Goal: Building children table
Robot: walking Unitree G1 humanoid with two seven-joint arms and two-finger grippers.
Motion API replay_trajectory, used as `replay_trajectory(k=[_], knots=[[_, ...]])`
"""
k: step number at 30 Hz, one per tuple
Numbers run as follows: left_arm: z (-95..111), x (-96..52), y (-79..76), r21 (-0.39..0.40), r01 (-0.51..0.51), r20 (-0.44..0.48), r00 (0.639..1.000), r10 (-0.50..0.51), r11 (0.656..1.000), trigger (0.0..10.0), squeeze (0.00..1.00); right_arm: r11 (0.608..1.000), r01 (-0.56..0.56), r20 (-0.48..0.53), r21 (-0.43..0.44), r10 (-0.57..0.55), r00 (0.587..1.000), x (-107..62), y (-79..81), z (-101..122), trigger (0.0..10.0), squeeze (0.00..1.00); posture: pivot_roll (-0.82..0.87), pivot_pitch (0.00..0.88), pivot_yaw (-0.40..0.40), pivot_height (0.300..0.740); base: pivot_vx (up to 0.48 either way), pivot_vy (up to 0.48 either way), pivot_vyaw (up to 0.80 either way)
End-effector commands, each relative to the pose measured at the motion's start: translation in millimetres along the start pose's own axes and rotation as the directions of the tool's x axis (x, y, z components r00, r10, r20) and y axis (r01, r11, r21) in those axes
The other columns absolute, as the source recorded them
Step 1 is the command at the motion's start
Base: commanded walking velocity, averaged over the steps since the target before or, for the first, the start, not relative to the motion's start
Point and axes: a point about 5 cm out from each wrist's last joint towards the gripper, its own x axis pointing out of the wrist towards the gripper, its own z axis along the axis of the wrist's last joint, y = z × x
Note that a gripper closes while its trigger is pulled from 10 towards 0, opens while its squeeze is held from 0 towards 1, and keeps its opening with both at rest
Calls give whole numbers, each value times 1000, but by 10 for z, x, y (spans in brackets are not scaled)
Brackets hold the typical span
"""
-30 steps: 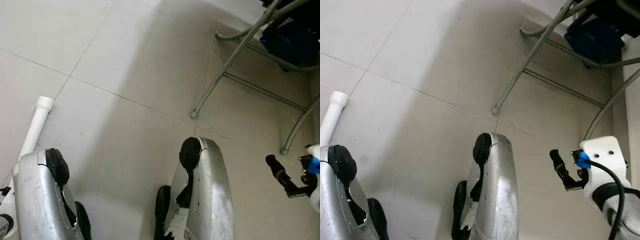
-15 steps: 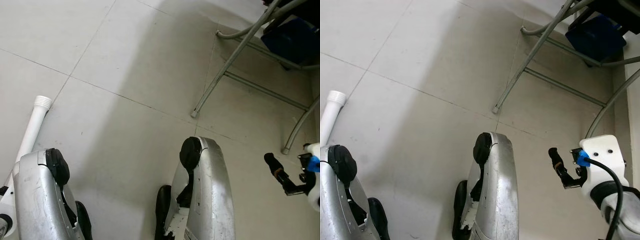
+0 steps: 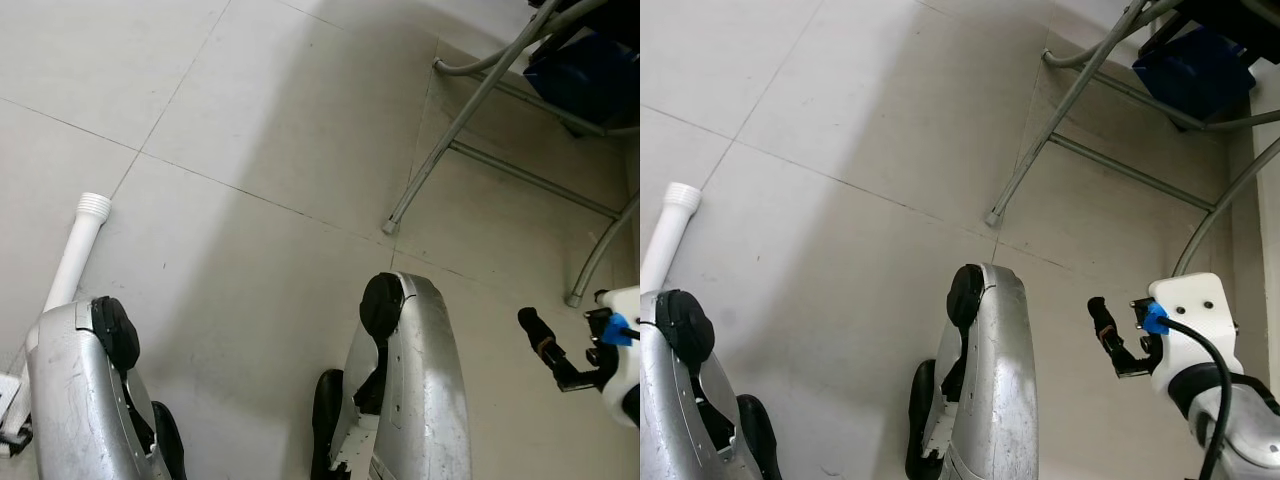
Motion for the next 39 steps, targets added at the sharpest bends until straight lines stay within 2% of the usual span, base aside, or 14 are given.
replay_trajectory(k=[1,7,18,39], knots=[[-207,-62,-48,3,16,-75,997,-15,1000,10000,0,1000,18,-35,5,-18,999,-26,-17,-69,10000,0,-245,497,-241,300,0,0,0],[-250,-45,-202,3,55,-93,994,-54,999,10000,0,1000,26,-41,-16,-27,999,-84,-75,-46,10000,0,-278,516,-256,300,0,0,0],[-269,-50,-254,11,72,-90,993,-70,997,10000,0,1000,4,-36,-24,-5,999,-81,-82,7,10000,0,-301,542,-281,300,0,0,0],[-342,-102,-171,47,51,-115,992,-46,998,10000,0,1000,-11,-39,-25,10,999,-82,-129,36,10000,0,-305,564,-296,300,0,0,0]])
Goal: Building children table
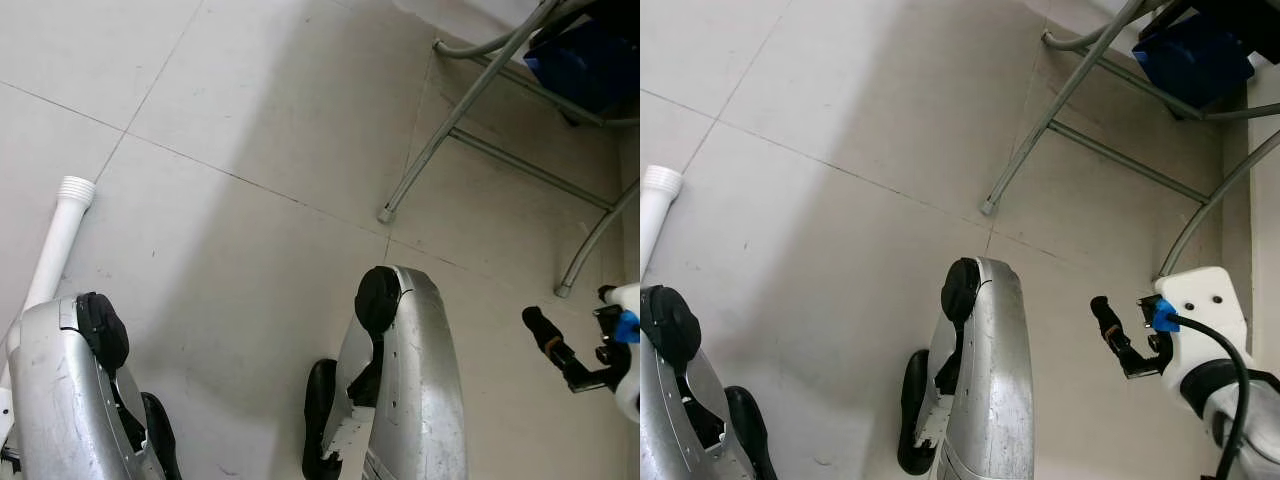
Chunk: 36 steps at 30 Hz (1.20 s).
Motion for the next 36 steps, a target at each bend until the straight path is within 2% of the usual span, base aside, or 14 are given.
replay_trajectory(k=[1,24,29,36], knots=[[-253,-83,-65,21,29,-93,995,-27,999,10000,0,1000,24,-39,9,-23,999,-36,-57,-56,10000,0,-305,564,-296,300,0,0,0],[-264,-91,10,63,-23,-116,993,30,998,10000,0,1000,13,-32,18,-13,999,-56,-50,-39,10000,0,-316,579,-305,300,0,0,0],[-277,-108,89,71,-95,-120,987,103,993,10000,0,1000,14,-25,24,-14,1000,-56,-48,-30,10000,0,-321,583,-305,300,0,0,0],[-253,-102,98,64,-106,-106,988,112,992,10000,0,1000,14,-17,27,-14,1000,-60,-48,-20,10000,0,-321,581,-306,300,0,0,0]])
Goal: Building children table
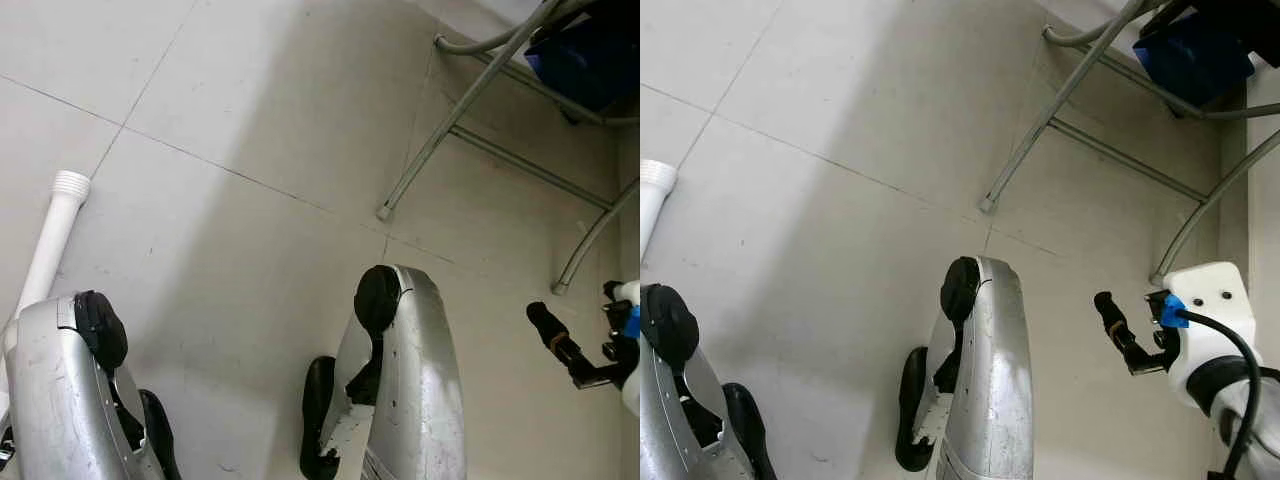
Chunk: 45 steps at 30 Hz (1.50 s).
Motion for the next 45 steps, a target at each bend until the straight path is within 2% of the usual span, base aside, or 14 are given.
replay_trajectory(k=[1,15,18,20,22,23,25,31,34,36,38,42,43,45], knots=[[-221,-74,-58,19,24,-72,997,-22,1000,10000,0,1000,15,-25,12,-14,1000,-43,-14,-48,10000,0,-321,579,-307,300,0,0,0],[121,47,-118,33,-1,52,999,-1,999,9843,0,1000,11,13,-19,-11,1000,-73,8,11,10000,0,-337,572,-312,300,0,0,0],[80,30,-68,29,-16,40,999,15,999,8863,0,1000,11,16,-22,-10,1000,-76,1,26,10000,0,-358,568,-318,300,0,0,0],[58,21,-51,25,-22,35,999,21,999,8863,0,1000,11,17,-24,-10,1000,-78,-2,34,10000,0,-358,568,-318,300,0,0,0],[26,6,-35,37,-20,30,999,19,999,8196,0,1000,12,20,-28,-11,1000,-82,-15,46,10000,0,-358,568,-318,300,0,0,0],[24,6,-40,41,-17,28,999,16,999,7333,0,999,13,20,-30,-12,1000,-83,-25,53,10000,0,-380,567,-327,300,0,0,0],[24,7,-43,42,-15,26,1000,14,999,7059,0,999,14,21,-32,-13,1000,-83,-32,57,10000,0,-380,567,-327,300,0,0,0],[108,45,-351,40,20,59,998,-22,999,7176,0,999,12,27,-41,-11,1000,-94,-51,89,10000,0,-399,571,-334,300,0,0,0],[157,50,-488,46,34,84,996,-38,998,6627,0,999,14,26,-42,-13,1000,-108,-61,87,10000,0,-396,564,-334,300,0,0,0],[225,52,-631,51,49,116,992,-55,998,5216,0,999,14,28,-40,-13,1000,-110,-59,85,10000,0,-388,557,-333,300,0,0,0],[234,51,-649,52,52,121,991,-58,997,5216,0,999,13,28,-39,-12,1000,-108,-58,85,10000,0,-388,557,-333,300,0,0,0],[238,54,-656,55,63,120,990,-69,996,3961,0,999,9,29,-36,-8,1000,-94,-51,88,10000,0,-383,555,-330,300,0,0,0],[209,57,-596,60,70,105,992,-76,996,0,0,999,8,29,-34,-7,1000,-89,-49,88,10000,0,-384,560,-330,300,0,0,0],[170,52,-547,65,75,89,993,-80,995,0,0,999,7,28,-33,-6,1000,-89,-47,87,10000,0,-387,563,-329,300,0,0,0]])
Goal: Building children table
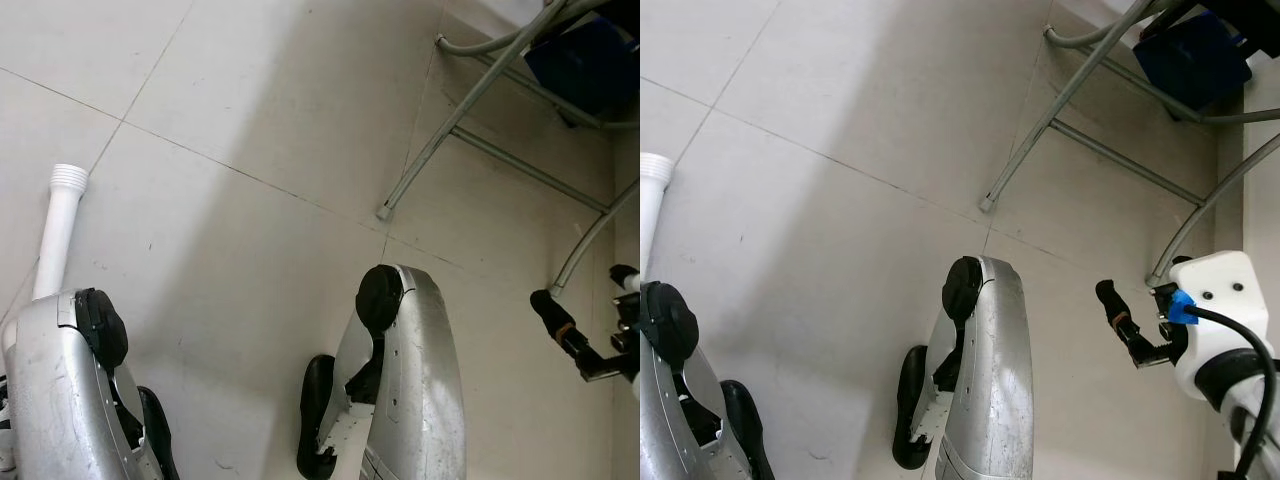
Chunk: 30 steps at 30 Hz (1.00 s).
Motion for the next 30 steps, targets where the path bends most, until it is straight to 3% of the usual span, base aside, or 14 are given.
replay_trajectory(k=[1,7,25,30], knots=[[-254,-106,-89,19,57,-94,994,-55,998,0,0,1000,12,-34,7,-11,999,-32,-20,-47,10000,0,-387,563,-329,300,0,0,0],[-409,-195,-51,31,68,-138,988,-63,997,0,0,1000,15,-38,7,-14,999,-49,-32,-48,10000,0,-392,560,-330,300,0,0,0],[-356,-145,23,-7,31,-151,988,-32,999,0,0,1000,11,-24,21,-11,1000,-19,-6,-40,10000,0,-363,545,-316,300,0,0,0],[-316,-144,225,14,-93,-121,988,94,996,0,0,998,19,9,56,-20,1000,72,55,-46,10000,0,-311,528,-290,300,0,0,0]])
